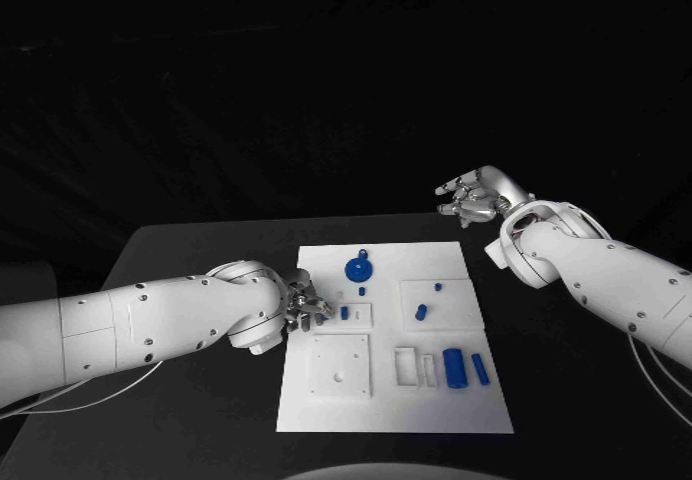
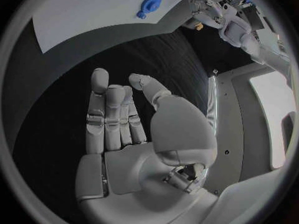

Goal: Assemble the parts on the task board

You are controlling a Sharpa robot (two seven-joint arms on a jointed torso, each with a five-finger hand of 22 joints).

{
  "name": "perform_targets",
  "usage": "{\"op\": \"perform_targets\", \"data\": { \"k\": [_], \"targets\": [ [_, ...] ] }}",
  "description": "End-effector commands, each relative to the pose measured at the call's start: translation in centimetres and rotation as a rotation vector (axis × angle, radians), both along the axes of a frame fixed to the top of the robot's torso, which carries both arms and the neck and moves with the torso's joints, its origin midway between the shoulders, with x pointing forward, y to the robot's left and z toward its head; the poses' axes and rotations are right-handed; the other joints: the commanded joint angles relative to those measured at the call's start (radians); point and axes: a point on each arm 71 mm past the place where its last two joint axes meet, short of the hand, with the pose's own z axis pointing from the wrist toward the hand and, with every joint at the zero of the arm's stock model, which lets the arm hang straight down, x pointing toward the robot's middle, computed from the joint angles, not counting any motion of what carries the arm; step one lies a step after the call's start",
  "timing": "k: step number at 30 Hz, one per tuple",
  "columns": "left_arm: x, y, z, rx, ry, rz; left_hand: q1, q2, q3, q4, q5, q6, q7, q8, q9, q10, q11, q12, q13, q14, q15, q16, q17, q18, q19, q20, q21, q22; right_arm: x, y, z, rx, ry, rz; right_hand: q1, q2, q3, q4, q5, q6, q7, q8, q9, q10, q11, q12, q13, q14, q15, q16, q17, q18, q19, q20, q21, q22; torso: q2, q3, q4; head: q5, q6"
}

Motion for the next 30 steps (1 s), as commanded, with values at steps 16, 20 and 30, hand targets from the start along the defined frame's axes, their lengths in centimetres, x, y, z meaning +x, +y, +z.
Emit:
{"op": "perform_targets", "data": {
  "k": [16, 20, 30],
  "targets": [
    [-0.3, -0.3, -0.9, 0.039, 0.045, -0.041, 0.006, -0.032, -0.036, 0.048, -0.052, 0.176, -0.143, -0.005, -0.001, 0.017, -0.035, 0.002, 0.000, -0.001, -0.006, -0.001, -0.004, 0.020, 0.002, 0.007, 0.001, 0.014, -0.1, 0.2, 0.0, 0.000, 0.005, 0.017, -0.013, -0.003, 0.006, 0.001, 0.010, 0.005, 0.001, -0.001, 0.000, -0.001, -0.007, -0.005, -0.001, -0.004, 0.000, 0.001, 0.002, 0.017, 0.027, -0.004, -0.005, 0.004, 0.000, -0.0002, 0.0002, -0.003, 0.002],
    [-0.2, -0.1, -0.9, 0.041, 0.042, -0.037, -0.005, -0.081, -0.092, 0.090, -0.174, 0.180, -0.148, -0.005, -0.001, 0.017, -0.036, 0.001, -0.001, -0.001, -0.007, -0.002, -0.006, 0.019, 0.003, 0.006, -0.001, 0.014, -0.1, 0.2, 0.0, -0.001, 0.005, 0.016, -0.013, -0.003, 0.006, 0.001, 0.010, 0.005, 0.001, -0.001, 0.000, -0.001, -0.007, -0.005, -0.001, -0.004, 0.000, 0.001, 0.002, 0.017, 0.027, -0.004, -0.005, 0.004, 0.000, -0.0003, -0.0003, -0.003, 0.003],
    [-0.1, 0.5, -0.9, 0.053, 0.040, -0.033, 0.098, -0.213, -0.101, 0.330, -0.242, 0.196, -0.149, -0.005, -0.009, 0.018, -0.037, 0.002, -0.007, -0.002, -0.010, -0.006, -0.010, 0.009, 0.006, -0.004, -0.008, 0.015, -0.1, 0.0, 0.0, -0.002, 0.005, 0.013, -0.013, -0.004, 0.006, 0.001, 0.011, 0.003, 0.002, -0.002, 0.000, -0.001, -0.007, -0.006, -0.001, -0.004, 0.000, 0.000, 0.002, 0.017, 0.027, -0.004, -0.005, 0.005, 0.000, -0.0010, 0.0000, -0.006, 0.006]
  ]
}}
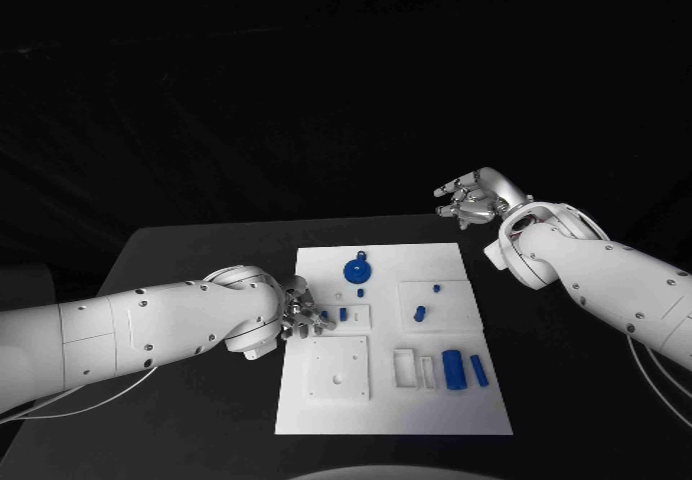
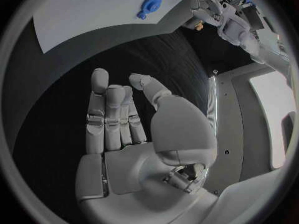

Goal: Assemble the parts on the task board

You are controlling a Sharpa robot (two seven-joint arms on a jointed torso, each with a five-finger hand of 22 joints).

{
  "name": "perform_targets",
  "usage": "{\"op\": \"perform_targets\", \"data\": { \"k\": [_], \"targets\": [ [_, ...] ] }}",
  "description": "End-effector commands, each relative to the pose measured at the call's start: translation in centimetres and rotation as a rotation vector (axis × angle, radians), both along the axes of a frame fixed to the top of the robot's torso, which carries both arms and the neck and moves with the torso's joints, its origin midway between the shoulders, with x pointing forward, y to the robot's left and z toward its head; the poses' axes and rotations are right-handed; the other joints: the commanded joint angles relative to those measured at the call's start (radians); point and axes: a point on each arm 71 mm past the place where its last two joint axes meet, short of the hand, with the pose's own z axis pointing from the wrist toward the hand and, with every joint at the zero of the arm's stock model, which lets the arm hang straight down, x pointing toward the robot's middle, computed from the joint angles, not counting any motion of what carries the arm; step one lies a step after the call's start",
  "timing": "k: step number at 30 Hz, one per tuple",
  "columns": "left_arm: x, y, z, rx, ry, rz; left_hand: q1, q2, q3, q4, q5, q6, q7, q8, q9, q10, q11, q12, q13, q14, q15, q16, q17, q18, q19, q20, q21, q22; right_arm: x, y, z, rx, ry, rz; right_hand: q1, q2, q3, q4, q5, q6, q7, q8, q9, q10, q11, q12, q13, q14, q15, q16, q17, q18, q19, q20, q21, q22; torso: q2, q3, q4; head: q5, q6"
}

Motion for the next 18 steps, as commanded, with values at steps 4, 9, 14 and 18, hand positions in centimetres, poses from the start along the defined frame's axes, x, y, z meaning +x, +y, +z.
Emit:
{"op": "perform_targets", "data": {
  "k": [4, 9, 14, 18],
  "targets": [
    [-0.06, 0.07, -0.07, 0.014, 0.011, -0.015, 0.007, -0.015, -0.004, 0.024, -0.010, 0.007, -0.001, 0.002, 0.000, 0.049, -0.006, 0.001, -0.003, 0.000, -0.008, -0.006, -0.003, 0.009, 0.006, -0.004, -0.006, 0.015, -0.04, 0.08, -0.02, -0.001, 0.003, 0.012, -0.008, -0.001, 0.006, 0.000, 0.009, 0.001, 0.002, -0.002, 0.000, -0.001, -0.007, -0.006, -0.002, -0.004, 0.000, 0.000, 0.001, 0.018, 0.027, -0.004, -0.006, 0.002, 0.000, -0.0002, 0.0007, 0.000, 0.001],
    [-0.07, 0.16, -0.07, 0.012, 0.013, -0.017, 0.012, -0.026, -0.007, 0.037, -0.021, 0.008, -0.001, 0.002, 0.000, 0.049, -0.006, 0.001, -0.004, 0.000, -0.008, -0.007, -0.004, 0.009, 0.007, -0.005, -0.007, 0.015, -0.04, 0.08, -0.03, -0.001, 0.003, 0.012, -0.008, -0.001, 0.006, 0.000, 0.009, 0.001, 0.002, -0.002, 0.000, -0.001, -0.007, -0.006, -0.002, -0.004, 0.000, 0.000, 0.001, 0.018, 0.027, -0.004, -0.006, 0.002, 0.000, 0.0000, 0.0010, -0.001, 0.001],
    [-0.25, 0.30, -0.12, 0.005, 0.030, -0.028, 0.019, -0.048, -0.026, 0.039, -0.076, 0.011, 0.000, 0.002, 0.001, 0.049, -0.005, 0.000, -0.005, -0.001, -0.008, -0.009, -0.006, 0.007, 0.005, -0.005, -0.009, 0.015, -0.05, 0.02, -0.05, -0.001, 0.003, 0.011, -0.008, -0.001, 0.006, 0.000, 0.009, 0.001, 0.002, -0.002, 0.000, -0.001, -0.007, -0.006, -0.002, -0.004, 0.000, 0.000, 0.001, 0.018, 0.027, -0.004, -0.006, 0.002, 0.000, 0.0000, 0.0004, -0.001, 0.002],
    [-0.54, 0.54, -0.14, -0.005, 0.054, -0.035, 0.046, -0.031, -0.171, 0.054, -0.014, 0.008, 0.003, 0.002, -0.001, 0.049, -0.004, -0.005, -0.008, -0.002, -0.008, -0.016, -0.016, 0.001, 0.004, -0.012, -0.013, 0.014, -0.06, -0.02, -0.08, -0.002, 0.004, 0.010, -0.008, -0.001, 0.006, 0.000, 0.009, 0.001, 0.002, -0.002, 0.000, -0.001, -0.007, -0.006, -0.002, -0.004, 0.000, 0.000, 0.001, 0.018, 0.027, -0.004, -0.006, 0.002, 0.000, -0.0002, 0.0005, -0.003, 0.002]
  ]
}}
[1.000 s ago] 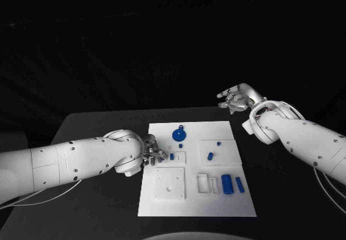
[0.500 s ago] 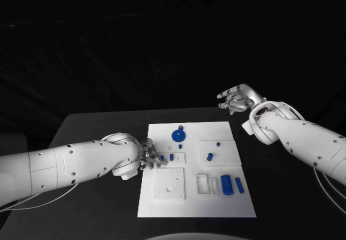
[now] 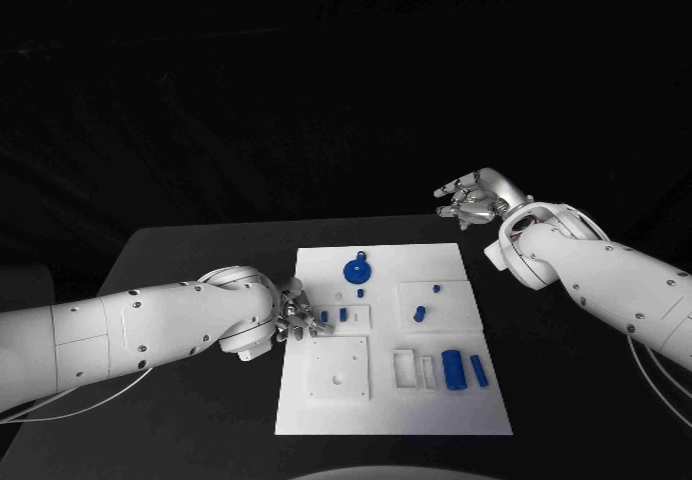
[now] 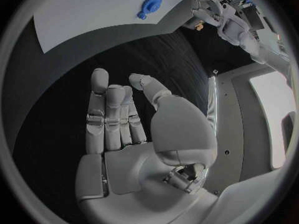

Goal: Assemble the parts on the task board

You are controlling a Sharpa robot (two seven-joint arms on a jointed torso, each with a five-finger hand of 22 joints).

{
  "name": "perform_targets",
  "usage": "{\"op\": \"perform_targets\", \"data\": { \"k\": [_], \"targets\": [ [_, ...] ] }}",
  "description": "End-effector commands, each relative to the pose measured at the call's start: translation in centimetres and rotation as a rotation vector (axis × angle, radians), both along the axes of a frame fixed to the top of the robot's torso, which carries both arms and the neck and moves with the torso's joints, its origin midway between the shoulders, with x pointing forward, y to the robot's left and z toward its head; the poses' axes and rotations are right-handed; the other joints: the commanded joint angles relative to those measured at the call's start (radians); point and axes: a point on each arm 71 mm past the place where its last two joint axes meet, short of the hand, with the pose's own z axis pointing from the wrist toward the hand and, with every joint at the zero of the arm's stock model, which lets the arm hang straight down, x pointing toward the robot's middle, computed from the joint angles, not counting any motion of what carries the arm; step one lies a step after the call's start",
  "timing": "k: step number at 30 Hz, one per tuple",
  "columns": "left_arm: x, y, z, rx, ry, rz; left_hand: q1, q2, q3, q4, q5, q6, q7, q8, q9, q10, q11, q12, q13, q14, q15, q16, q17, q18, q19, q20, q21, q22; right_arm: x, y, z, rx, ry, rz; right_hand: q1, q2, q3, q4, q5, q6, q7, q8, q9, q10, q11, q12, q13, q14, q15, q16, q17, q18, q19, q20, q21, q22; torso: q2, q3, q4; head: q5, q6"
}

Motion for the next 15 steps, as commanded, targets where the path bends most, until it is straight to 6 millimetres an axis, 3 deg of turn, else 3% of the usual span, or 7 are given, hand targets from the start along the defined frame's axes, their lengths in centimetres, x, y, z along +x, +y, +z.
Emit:
{"op": "perform_targets", "data": {
  "k": [1, 4, 6, 8, 11, 13, 15],
  "targets": [
    [-0.5, -0.1, -0.1, -0.017, 0.046, -0.033, 0.021, -0.002, -0.045, 0.016, 0.002, 0.000, 0.002, 0.002, -0.001, 0.049, -0.004, -0.007, -0.001, -0.003, -0.008, -0.008, -0.004, -0.001, 0.000, -0.010, -0.005, 0.014, 0.0, 0.1, -0.1, -0.001, 0.003, 0.012, -0.008, -0.002, 0.006, 0.000, 0.003, 0.000, 0.002, -0.002, 0.000, 0.000, -0.006, -0.007, -0.002, -0.004, 0.000, 0.000, 0.001, 0.019, 0.027, -0.003, -0.007, 0.002, 0.000, -0.0003, -0.0003, -0.002, 0.001],
    [-0.6, 0.2, 0.4, -0.031, 0.076, -0.045, 0.014, -0.013, -0.061, 0.049, -0.057, -0.007, 0.007, 0.000, -0.004, 0.049, -0.002, -0.013, -0.004, -0.005, -0.007, -0.016, -0.015, -0.007, -0.002, -0.017, -0.010, 0.013, 0.0, 0.0, -0.1, -0.001, 0.004, 0.011, -0.008, -0.002, 0.006, 0.000, 0.003, 0.000, 0.002, -0.002, 0.000, 0.000, -0.006, -0.007, -0.002, -0.004, 0.000, 0.000, 0.001, 0.019, 0.027, -0.003, -0.007, 0.002, 0.000, 0.0001, -0.0001, -0.003, 0.002],
    [-0.5, 0.4, 0.9, -0.032, 0.087, -0.053, 0.005, -0.022, -0.068, 0.088, -0.071, -0.012, 0.008, 0.001, -0.007, 0.049, -0.001, -0.018, -0.006, -0.005, -0.008, -0.022, -0.019, -0.016, -0.001, -0.026, -0.016, 0.011, 0.0, 0.0, -0.1, -0.002, 0.004, 0.010, -0.008, -0.002, 0.006, 0.000, 0.003, 0.000, 0.002, -0.002, 0.000, 0.000, -0.006, -0.007, -0.002, -0.004, 0.000, 0.000, 0.001, 0.019, 0.027, -0.003, -0.007, 0.002, 0.000, 0.0003, -0.0002, -0.006, 0.004],
    [-0.2, 0.5, 1.5, -0.032, 0.096, -0.060, -0.023, -0.026, -0.069, 0.102, -0.093, -0.028, 0.013, -0.003, -0.017, 0.048, 0.001, -0.025, -0.009, -0.008, -0.009, -0.028, -0.029, -0.022, -0.002, -0.032, -0.020, 0.010, 0.0, 0.0, -0.1, -0.002, 0.004, 0.009, -0.008, -0.002, 0.006, 0.000, 0.003, 0.000, 0.002, -0.002, 0.000, 0.000, -0.006, -0.007, -0.002, -0.004, 0.000, 0.000, 0.001, 0.019, 0.027, -0.003, -0.007, 0.002, 0.000, 0.0001, -0.0002, -0.005, 0.006],
    [0.2, 0.8, 2.5, -0.040, 0.121, -0.062, -0.024, -0.022, -0.065, 0.102, -0.095, -0.073, 0.028, -0.001, -0.088, 0.048, 0.009, -0.046, -0.016, -0.015, -0.009, -0.046, -0.056, -0.036, -0.005, -0.044, -0.032, 0.007, 0.0, 0.0, -0.2, -0.002, 0.005, 0.009, -0.009, -0.002, 0.005, 0.000, 0.005, -0.001, 0.003, -0.001, 0.000, 0.000, -0.006, -0.007, -0.002, -0.004, 0.000, 0.000, 0.001, 0.019, 0.027, -0.003, -0.007, 0.003, 0.000, -0.0001, -0.0009, -0.004, 0.008],
    [0.7, 0.9, 3.3, -0.055, 0.139, -0.063, -0.009, -0.004, -0.054, 0.095, -0.092, -0.112, 0.039, -0.005, -0.119, 0.045, 0.012, -0.057, -0.016, -0.023, -0.008, -0.057, -0.076, -0.039, -0.007, -0.049, -0.038, 0.006, 0.0, 0.0, -0.2, -0.002, 0.005, 0.010, -0.009, -0.002, 0.005, 0.000, 0.005, -0.001, 0.003, -0.001, 0.000, 0.000, -0.006, -0.007, -0.002, -0.004, 0.000, 0.000, 0.001, 0.019, 0.027, -0.003, -0.007, 0.003, 0.000, -0.0003, -0.0019, -0.005, 0.010],
    [1.2, 1.1, 4.3, -0.074, 0.145, -0.057, 0.002, 0.013, -0.050, 0.075, -0.068, -0.150, 0.053, -0.004, -0.200, 0.042, 0.020, -0.086, -0.022, -0.044, -0.007, -0.082, -0.122, -0.044, -0.014, -0.053, -0.053, 0.002, 0.0, 0.0, -0.2, -0.001, 0.006, 0.009, -0.009, -0.002, 0.005, 0.000, 0.005, -0.001, 0.003, -0.001, 0.000, 0.000, -0.006, -0.007, -0.002, -0.004, 0.000, 0.000, 0.001, 0.019, 0.027, -0.003, -0.007, 0.003, 0.001, -0.0006, -0.0023, -0.005, 0.011]
  ]
}}
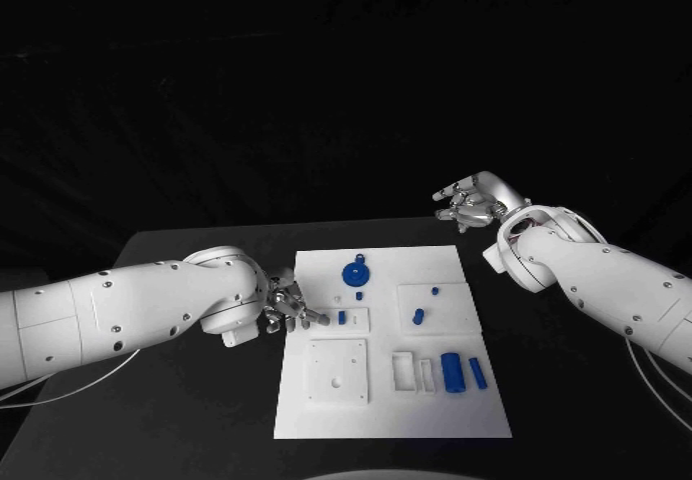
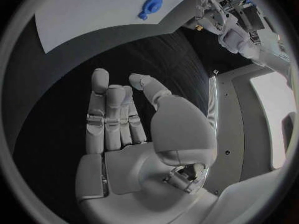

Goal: Assemble the parts on the task board

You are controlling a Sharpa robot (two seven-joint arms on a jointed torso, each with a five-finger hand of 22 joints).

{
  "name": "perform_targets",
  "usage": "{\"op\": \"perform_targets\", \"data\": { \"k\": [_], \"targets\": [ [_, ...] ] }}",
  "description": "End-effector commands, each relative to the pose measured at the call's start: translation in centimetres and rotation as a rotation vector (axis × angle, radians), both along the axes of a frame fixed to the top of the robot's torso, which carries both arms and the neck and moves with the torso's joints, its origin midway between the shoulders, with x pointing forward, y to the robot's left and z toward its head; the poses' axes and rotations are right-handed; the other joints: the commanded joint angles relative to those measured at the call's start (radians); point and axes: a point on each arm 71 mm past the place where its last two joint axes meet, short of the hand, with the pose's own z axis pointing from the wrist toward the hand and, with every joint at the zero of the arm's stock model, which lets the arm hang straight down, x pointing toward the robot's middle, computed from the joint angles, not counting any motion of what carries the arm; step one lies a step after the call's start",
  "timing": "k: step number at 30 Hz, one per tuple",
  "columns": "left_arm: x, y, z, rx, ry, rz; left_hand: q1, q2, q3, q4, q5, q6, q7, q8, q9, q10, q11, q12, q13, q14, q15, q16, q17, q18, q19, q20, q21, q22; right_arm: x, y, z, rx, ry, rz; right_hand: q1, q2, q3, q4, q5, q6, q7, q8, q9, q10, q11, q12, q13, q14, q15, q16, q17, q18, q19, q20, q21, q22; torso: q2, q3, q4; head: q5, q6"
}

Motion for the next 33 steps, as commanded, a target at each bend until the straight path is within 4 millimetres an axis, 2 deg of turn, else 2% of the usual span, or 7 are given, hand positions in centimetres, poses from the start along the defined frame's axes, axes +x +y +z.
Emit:
{"op": "perform_targets", "data": {
  "k": [1, 11, 12, 15, 22, 27, 33],
  "targets": [
    [0.2, -0.2, 0.9, -0.060, 0.093, -0.026, 0.008, 0.028, 0.001, -0.029, 0.040, -0.026, 0.010, -0.003, -0.053, 0.039, 0.009, -0.034, -0.008, -0.028, -0.001, -0.034, -0.061, -0.016, -0.006, -0.013, -0.017, -0.001, 0.0, 0.1, -0.1, 0.000, 0.004, 0.012, -0.009, -0.002, 0.005, 0.000, 0.005, -0.001, 0.003, -0.002, 0.000, 0.000, -0.006, -0.003, -0.001, -0.004, 0.000, 0.000, 0.001, 0.010, 0.027, -0.003, -0.004, 0.001, 0.001, -0.0006, -0.0011, -0.001, 0.003],
    [3.5, -1.7, 4.8, -0.193, -0.074, 0.031, 0.058, 0.152, -0.025, -0.191, 0.171, -0.118, 0.037, -0.006, -0.199, 0.003, 0.019, -0.184, -0.041, -0.055, 0.005, -0.127, -0.203, -0.034, 0.005, -0.019, -0.087, -0.031, 0.1, 0.3, -0.2, 0.005, 0.007, 0.012, -0.010, -0.001, 0.003, 0.001, 0.004, -0.003, 0.003, -0.002, 0.000, -0.001, -0.006, -0.003, -0.001, -0.004, 0.000, 0.000, 0.001, 0.010, 0.028, -0.003, -0.004, 0.001, 0.001, 0.0005, -0.0012, -0.001, 0.008],
    [4.0, -2.3, 5.1, -0.215, -0.119, 0.023, 0.084, 0.172, -0.044, -0.226, 0.184, -0.118, 0.041, 0.001, -0.280, 0.011, 0.021, -0.208, -0.049, -0.054, 0.011, -0.128, -0.203, -0.031, 0.009, -0.016, -0.094, -0.030, 0.1, 0.3, -0.2, 0.006, 0.007, 0.013, -0.010, -0.001, 0.003, 0.001, 0.004, -0.003, 0.003, -0.002, 0.000, -0.001, -0.006, -0.003, -0.001, -0.004, 0.000, 0.000, 0.001, 0.010, 0.028, -0.003, -0.004, 0.001, 0.001, 0.0010, -0.0010, -0.002, 0.008],
    [4.6, -3.5, 5.5, -0.245, -0.246, -0.029, 0.168, 0.173, -0.041, -0.298, 0.197, -0.157, 0.065, -0.007, -0.390, -0.028, 0.028, -0.246, -0.060, -0.067, 0.017, -0.140, -0.207, -0.029, 0.004, -0.010, -0.106, -0.028, 0.1, 0.5, -0.2, 0.008, 0.005, 0.014, -0.010, -0.001, 0.003, 0.001, 0.004, -0.003, 0.003, -0.002, 0.000, -0.001, -0.006, -0.003, -0.001, -0.004, 0.000, 0.000, 0.001, 0.010, 0.028, -0.003, -0.004, 0.001, 0.003, 0.0005, -0.0021, -0.003, 0.011],
    [4.7, -6.0, 5.5, -0.301, -0.519, -0.212, 0.307, 0.155, 0.044, -0.427, 0.208, -0.184, 0.120, -0.007, -0.590, -0.202, 0.110, -0.482, -0.193, -0.181, 0.084, -0.326, -0.311, -0.003, -0.095, 0.047, -0.211, -0.074, 0.1, 0.5, -0.1, 0.015, 0.000, 0.015, -0.008, -0.002, 0.005, -0.002, 0.001, -0.002, 0.003, -0.001, 0.000, 0.000, -0.007, -0.019, -0.014, -0.008, 0.000, -0.003, 0.000, 0.010, 0.025, -0.003, -0.008, 0.001, 0.002, 0.0011, -0.0011, -0.004, 0.013],
    [4.4, -7.3, 4.5, -0.282, -0.607, -0.347, 0.295, 0.141, 0.062, -0.451, 0.136, -0.199, 0.119, -0.007, -0.656, -0.271, 0.142, -0.573, -0.196, -0.166, 0.098, -0.357, -0.339, 0.019, -0.095, 0.066, -0.218, -0.069, 0.1, 0.5, -0.1, 0.026, -0.005, 0.012, -0.011, -0.007, 0.020, -0.001, -0.002, -0.001, 0.002, -0.002, 0.000, 0.028, -0.008, -0.133, -0.131, -0.016, -0.001, -0.033, -0.028, 0.007, 0.017, -0.003, -0.027, -0.014, 0.003, -0.0003, -0.0024, -0.005, 0.013],
    [4.0, -8.6, 3.1, -0.229, -0.687, -0.488, 0.273, 0.111, 0.057, -0.467, 0.114, -0.203, 0.114, -0.005, -0.720, -0.327, 0.151, -0.574, -0.196, -0.135, 0.099, -0.343, -0.349, 0.033, -0.063, 0.075, -0.229, -0.071, 0.1, 0.6, 0.0, 0.046, -0.012, 0.009, -0.003, -0.012, 0.030, -0.002, -0.016, -0.001, 0.004, -0.002, 0.000, 0.088, -0.006, -0.356, -0.351, -0.021, 0.002, -0.057, -0.075, 0.000, 0.017, -0.003, -0.059, -0.051, 0.005, -0.0011, -0.0018, -0.009, 0.013]
  ]
}}
